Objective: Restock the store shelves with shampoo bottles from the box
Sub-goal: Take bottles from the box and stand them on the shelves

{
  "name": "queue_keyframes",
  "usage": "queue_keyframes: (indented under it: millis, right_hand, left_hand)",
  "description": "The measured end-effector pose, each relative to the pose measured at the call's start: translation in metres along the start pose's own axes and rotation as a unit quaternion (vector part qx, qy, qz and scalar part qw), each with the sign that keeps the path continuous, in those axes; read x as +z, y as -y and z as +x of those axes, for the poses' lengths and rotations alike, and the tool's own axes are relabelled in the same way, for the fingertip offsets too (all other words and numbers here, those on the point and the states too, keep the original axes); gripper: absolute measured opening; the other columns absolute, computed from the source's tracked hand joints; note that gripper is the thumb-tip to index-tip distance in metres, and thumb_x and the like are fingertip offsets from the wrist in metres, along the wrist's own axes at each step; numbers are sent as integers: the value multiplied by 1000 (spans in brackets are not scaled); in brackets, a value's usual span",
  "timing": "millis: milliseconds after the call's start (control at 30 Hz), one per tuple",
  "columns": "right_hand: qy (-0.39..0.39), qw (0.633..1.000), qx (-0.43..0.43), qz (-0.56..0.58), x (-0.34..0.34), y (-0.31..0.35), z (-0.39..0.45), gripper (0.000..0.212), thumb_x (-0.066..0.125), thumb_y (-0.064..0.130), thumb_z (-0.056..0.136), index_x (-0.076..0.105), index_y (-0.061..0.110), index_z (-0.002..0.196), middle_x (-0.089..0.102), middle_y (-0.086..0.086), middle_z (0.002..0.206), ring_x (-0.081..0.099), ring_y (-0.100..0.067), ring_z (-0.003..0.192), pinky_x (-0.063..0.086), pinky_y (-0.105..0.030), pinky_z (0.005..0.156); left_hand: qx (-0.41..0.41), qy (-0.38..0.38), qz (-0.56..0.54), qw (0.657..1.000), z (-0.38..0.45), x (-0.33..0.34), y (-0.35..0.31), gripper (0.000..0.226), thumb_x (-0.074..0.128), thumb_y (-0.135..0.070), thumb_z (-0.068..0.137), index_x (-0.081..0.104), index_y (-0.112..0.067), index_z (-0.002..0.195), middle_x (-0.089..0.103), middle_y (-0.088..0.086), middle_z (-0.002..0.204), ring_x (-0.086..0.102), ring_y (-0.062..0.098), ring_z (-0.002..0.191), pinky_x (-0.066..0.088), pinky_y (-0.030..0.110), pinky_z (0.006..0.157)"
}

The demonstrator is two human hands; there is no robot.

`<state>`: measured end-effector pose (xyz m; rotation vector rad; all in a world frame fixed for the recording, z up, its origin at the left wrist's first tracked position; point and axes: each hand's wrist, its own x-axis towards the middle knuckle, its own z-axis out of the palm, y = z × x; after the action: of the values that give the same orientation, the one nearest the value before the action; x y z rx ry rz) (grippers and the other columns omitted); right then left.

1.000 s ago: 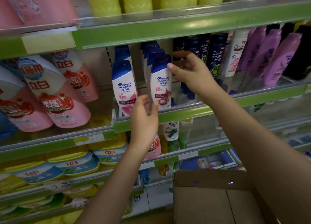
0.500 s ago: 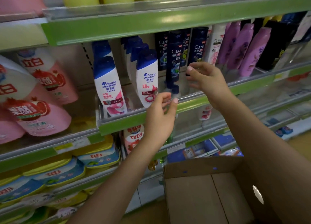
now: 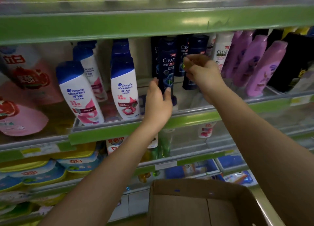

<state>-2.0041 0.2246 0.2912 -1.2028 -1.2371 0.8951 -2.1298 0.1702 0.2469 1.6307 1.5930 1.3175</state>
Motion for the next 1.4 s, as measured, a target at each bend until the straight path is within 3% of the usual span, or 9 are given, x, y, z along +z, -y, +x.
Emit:
queue_keyframes:
  millis: [67,200,300,433,633,733,967,1133,1400]
  right_hand:
    - [4,1000,-4,8,5,-2,12,31,63,25,93,59,10,120,64,6,92,61,-15,99,50,-37,100]
    - [21,999,-32,-12,15,-6,25,46,63,29,93,54,6,132,65,-3,108,58,-15,99,49,-30,95]
    - [51,997,-46,-39,20,-7,33,53,57,31,96,43,9,142,56,-5,135,53,-15,121,41,-26,105]
    - [87,991,-73,-67,25,-8,41,57,51,33,99,33,9,148,46,-5,147,44,-15,134,34,-20,105]
    - [103,991,-75,-42,29,-17,48,34,53,26,98,52,7,126,63,-10,121,61,-21,112,50,-41,99]
    - [105,990,-86,-35,29,-19,47,18,53,23,98,53,13,114,65,-10,114,63,-21,105,54,-37,93]
    - [120,987,-100,-24,23,-21,35,17,53,25,98,52,18,114,66,-4,111,64,-14,102,53,-23,81]
    - [113,988,-107,3,17,-21,20,11,54,22,98,54,18,109,65,0,103,64,-16,99,54,-27,81]
    - [119,984,-133,-26,4,-15,-9,27,53,27,98,52,13,121,65,6,104,64,-6,96,51,-16,78]
  left_hand:
    - [-24,-17,4,1000,14,8,3,49,44,-23,100,28,-7,143,45,9,140,44,21,128,33,19,92]
    - [-59,-21,-11,998,40,15,15,54,46,-24,99,23,-8,146,45,12,141,48,25,125,38,26,94]
    - [-84,-4,-49,995,51,18,19,54,48,-26,99,24,-12,145,40,6,145,44,19,128,38,25,98]
    - [-79,21,-72,994,57,19,19,46,48,-22,99,31,-13,141,46,3,139,46,14,123,38,23,94]
    - [-76,52,-57,994,63,19,17,41,42,-20,101,33,-20,141,50,0,126,45,10,107,37,25,89]
    - [-85,47,-58,994,62,19,18,39,41,-17,101,36,-18,139,48,-2,116,47,11,106,37,23,87]
    - [-52,54,-3,997,52,12,17,38,42,-15,100,39,-12,138,52,8,134,49,19,118,36,21,88]
    - [-40,54,14,998,40,9,12,36,44,-11,99,43,-9,135,56,9,129,53,18,112,37,16,80]
    - [-9,71,57,996,14,2,11,33,47,-14,98,45,-6,129,58,12,126,55,24,115,44,27,90]
